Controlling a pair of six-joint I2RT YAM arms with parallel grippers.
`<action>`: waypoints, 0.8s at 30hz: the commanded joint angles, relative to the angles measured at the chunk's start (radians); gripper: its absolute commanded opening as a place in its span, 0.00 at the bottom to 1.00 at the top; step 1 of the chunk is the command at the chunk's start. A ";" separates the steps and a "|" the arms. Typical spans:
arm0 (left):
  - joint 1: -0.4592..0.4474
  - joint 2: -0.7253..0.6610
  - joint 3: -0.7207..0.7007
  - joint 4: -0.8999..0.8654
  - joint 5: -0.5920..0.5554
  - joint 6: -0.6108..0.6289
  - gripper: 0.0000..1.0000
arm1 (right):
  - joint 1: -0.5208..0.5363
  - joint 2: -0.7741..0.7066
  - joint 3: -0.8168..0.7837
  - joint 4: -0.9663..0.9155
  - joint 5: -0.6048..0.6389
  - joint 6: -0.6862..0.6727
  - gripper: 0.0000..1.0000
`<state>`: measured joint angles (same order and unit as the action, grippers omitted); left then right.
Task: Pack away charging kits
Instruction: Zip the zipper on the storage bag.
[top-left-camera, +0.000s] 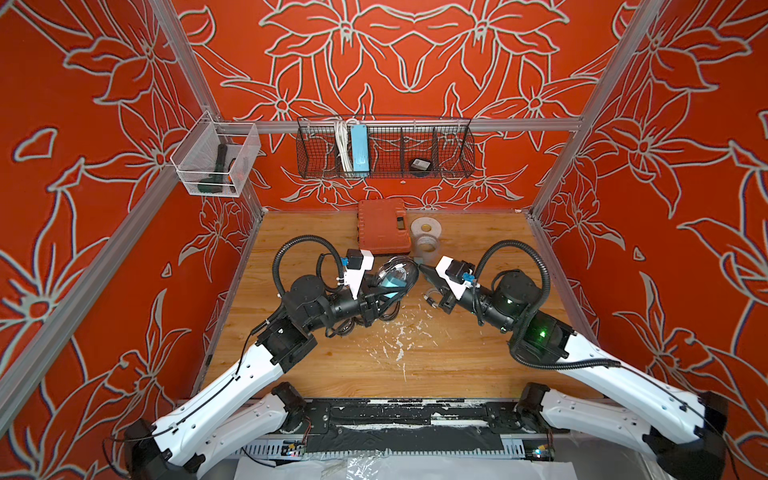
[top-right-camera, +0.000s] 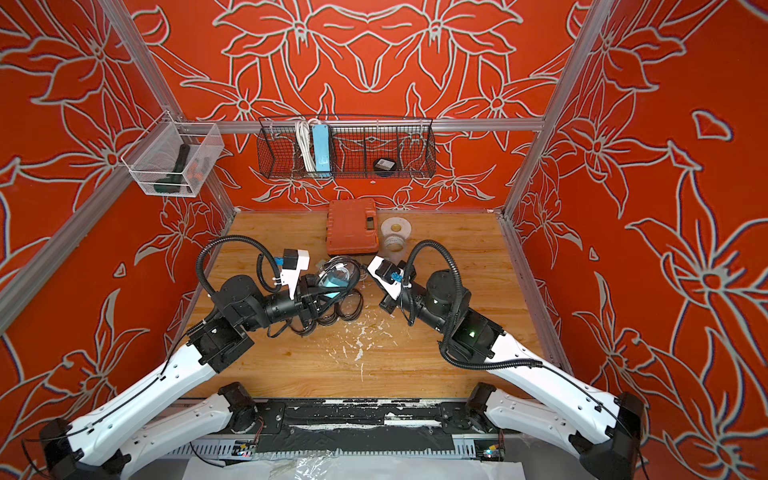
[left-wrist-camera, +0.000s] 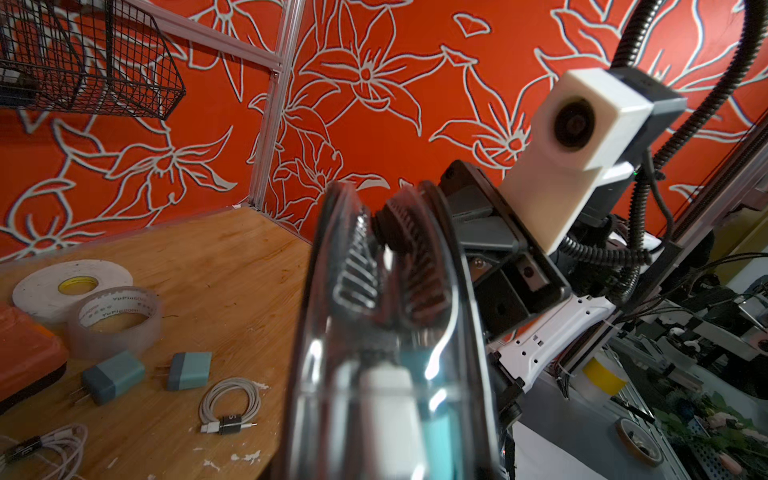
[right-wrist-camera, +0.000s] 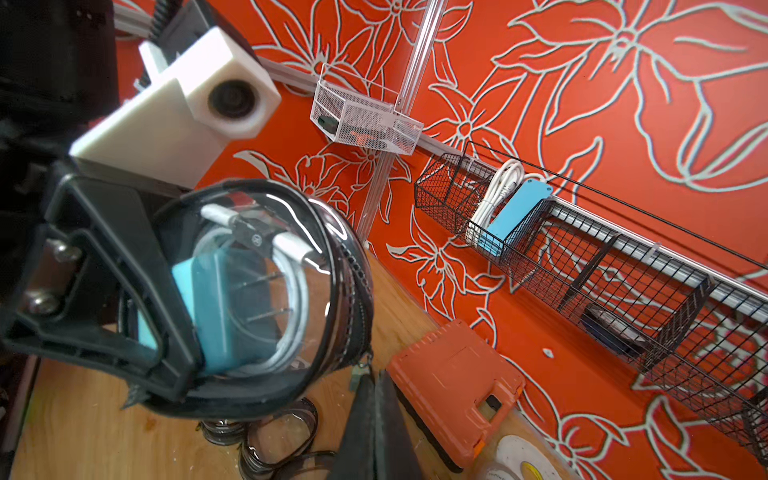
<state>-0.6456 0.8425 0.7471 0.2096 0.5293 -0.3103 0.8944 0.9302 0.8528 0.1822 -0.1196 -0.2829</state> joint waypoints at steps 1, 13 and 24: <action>-0.002 0.022 -0.003 -0.029 0.136 0.044 0.00 | -0.081 -0.019 -0.030 0.058 -0.020 -0.129 0.00; -0.013 0.180 0.063 -0.114 0.146 0.080 0.00 | -0.249 0.061 0.065 -0.032 -0.166 -0.261 0.00; -0.040 0.236 0.099 -0.169 0.117 0.108 0.00 | -0.274 0.089 0.114 -0.127 -0.283 -0.504 0.00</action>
<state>-0.6548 1.0622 0.8368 0.1295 0.5591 -0.2451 0.6392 1.0290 0.9493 -0.0036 -0.4164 -0.6636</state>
